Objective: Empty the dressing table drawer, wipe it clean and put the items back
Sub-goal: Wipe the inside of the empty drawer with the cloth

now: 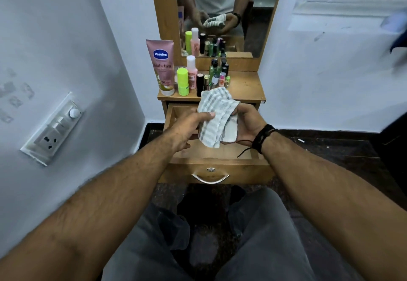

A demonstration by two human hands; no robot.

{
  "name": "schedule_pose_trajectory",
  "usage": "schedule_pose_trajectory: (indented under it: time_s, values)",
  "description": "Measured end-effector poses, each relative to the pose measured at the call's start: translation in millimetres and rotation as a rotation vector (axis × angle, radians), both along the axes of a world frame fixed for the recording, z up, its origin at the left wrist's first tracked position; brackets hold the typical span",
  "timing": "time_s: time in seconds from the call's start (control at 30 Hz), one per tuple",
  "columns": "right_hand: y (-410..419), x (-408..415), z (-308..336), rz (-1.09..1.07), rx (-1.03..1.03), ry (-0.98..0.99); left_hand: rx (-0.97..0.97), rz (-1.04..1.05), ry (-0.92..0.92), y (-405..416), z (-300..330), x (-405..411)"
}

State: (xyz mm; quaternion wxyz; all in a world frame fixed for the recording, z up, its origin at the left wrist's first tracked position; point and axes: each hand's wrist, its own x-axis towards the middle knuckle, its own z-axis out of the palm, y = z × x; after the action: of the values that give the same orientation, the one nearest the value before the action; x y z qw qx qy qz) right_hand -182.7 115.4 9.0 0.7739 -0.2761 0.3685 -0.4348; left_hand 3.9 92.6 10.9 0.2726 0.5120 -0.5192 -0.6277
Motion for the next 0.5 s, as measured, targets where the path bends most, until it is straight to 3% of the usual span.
schedule_pose_trajectory:
  time_s: [0.13,0.2,0.3,0.4,0.5]
  values:
    - [-2,-34,9,0.004,0.07,0.18,-0.146,-0.015,-0.059,-11,-1,2]
    - [-5,-51,11,-0.085,0.066,0.394,-0.292,-0.128,-0.242,-14,4,3]
    - [-9,-56,21,0.014,-0.131,0.738,-0.49,-0.345,-0.537,-18,14,0]
    - [-10,-45,28,0.239,-0.401,1.011,-0.52,-0.465,-0.557,-17,25,-11]
    - [-12,-47,31,0.299,-0.431,1.103,-0.588,-0.492,-0.546,-16,34,-28]
